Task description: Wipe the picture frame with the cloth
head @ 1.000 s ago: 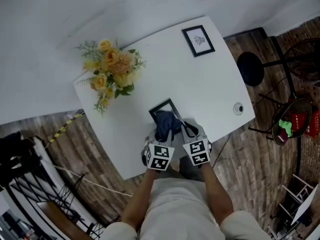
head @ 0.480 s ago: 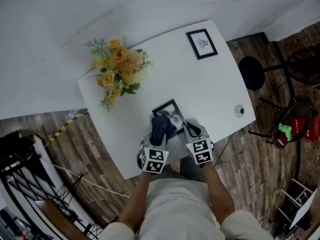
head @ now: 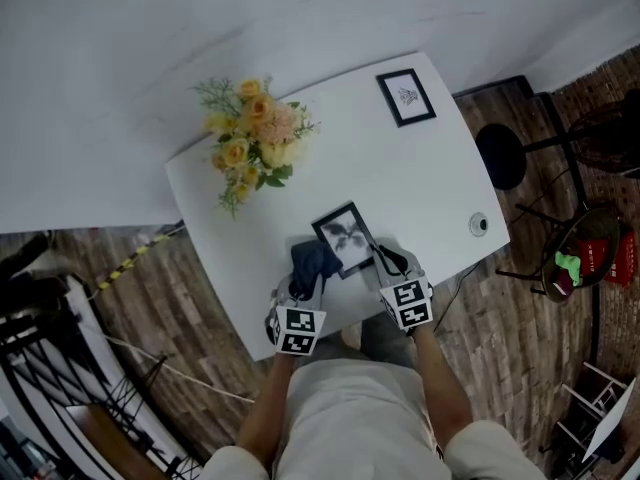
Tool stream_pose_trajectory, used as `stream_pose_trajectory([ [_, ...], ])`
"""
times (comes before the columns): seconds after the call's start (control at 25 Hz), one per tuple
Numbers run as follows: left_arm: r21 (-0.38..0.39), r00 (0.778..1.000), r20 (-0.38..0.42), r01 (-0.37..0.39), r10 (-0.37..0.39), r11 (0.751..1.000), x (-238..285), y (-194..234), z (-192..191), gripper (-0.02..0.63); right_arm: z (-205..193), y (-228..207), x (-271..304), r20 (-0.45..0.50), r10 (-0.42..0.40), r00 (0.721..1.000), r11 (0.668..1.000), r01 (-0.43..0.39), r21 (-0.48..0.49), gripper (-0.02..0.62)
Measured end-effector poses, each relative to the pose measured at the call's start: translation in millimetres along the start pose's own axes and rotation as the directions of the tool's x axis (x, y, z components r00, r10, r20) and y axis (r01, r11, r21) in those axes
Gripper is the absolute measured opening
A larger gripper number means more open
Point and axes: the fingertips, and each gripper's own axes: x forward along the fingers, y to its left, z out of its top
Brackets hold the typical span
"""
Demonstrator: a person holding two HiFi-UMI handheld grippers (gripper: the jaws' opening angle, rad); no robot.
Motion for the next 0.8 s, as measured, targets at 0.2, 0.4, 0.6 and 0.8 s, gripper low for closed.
stream_pose_trajectory([
  [0.2,-0.008,0.989,0.147,0.013,-0.012,1.0,-22.0,5.3,16.4,0.08,19.9,9.2,-18.6,0.06,-0.012,0.998,1.0,0.014,-0.025,0.037],
  [0.4,-0.001,0.965,0.26,-0.005,0.005,1.0,-49.2,6.7,38.8,0.08,41.6,17.4,-47.2,0.125,0.0,0.992,0.997,0.009,-0.071,0.035],
  [0.6,-0.013,0.932,0.354,-0.085,0.084,0.996,-87.6,-1.6,68.4,0.08,66.7,25.0,-92.1,0.224,0.051,0.973,0.992,-0.023,-0.125,0.026],
  [0.8,-0.051,0.867,0.46,-0.189,0.191,0.981,-135.2,-19.4,99.3,0.08,94.4,33.0,-139.3,0.334,0.126,0.934,0.976,-0.057,-0.208,0.002],
])
